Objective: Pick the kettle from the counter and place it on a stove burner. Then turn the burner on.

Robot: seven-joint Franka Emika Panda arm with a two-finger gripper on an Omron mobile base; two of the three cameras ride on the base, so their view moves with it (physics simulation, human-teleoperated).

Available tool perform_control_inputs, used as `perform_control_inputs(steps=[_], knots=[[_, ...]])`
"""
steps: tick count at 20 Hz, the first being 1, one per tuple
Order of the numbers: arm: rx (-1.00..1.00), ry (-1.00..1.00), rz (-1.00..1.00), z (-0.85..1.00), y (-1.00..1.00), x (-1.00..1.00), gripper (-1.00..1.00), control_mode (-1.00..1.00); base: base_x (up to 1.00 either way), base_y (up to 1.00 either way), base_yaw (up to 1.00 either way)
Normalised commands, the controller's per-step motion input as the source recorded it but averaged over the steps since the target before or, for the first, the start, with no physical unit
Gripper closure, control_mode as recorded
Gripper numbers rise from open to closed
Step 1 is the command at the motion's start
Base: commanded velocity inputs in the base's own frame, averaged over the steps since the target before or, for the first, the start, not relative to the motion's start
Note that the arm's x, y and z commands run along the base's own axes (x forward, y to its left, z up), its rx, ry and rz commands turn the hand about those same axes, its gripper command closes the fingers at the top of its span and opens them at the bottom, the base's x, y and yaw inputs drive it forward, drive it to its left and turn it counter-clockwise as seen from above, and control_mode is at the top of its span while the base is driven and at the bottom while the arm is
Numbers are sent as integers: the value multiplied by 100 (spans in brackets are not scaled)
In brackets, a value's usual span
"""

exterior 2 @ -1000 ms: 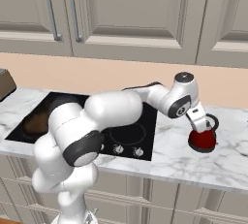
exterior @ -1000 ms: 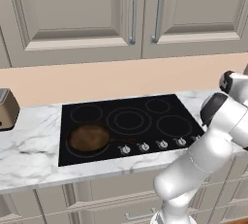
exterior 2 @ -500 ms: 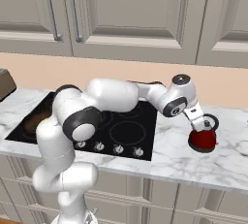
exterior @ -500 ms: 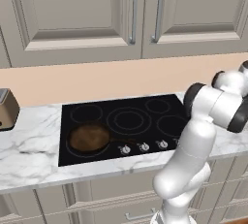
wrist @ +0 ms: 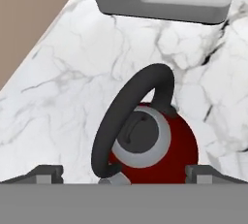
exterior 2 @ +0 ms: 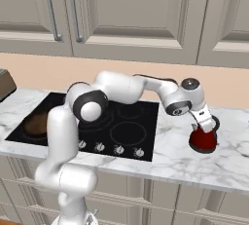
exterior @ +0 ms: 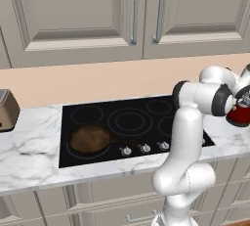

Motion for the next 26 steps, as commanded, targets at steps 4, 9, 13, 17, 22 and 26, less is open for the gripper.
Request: perform_control_inputs(steps=[4,9,13,17,22,26], knots=[[3,-2,0,0,-46,29,-100,-100,0,0,0],[0,0,0,-7,-12,37,100,-100,0,0,0],[0,0,0,-22,1,17,100,-100,0,0,0],[0,0,0,-20,10,6,100,-100,0,0,0],[0,0,0,-2,11,-11,100,-100,0,0,0],[0,-11,0,2,41,-48,100,-100,0,0,0]])
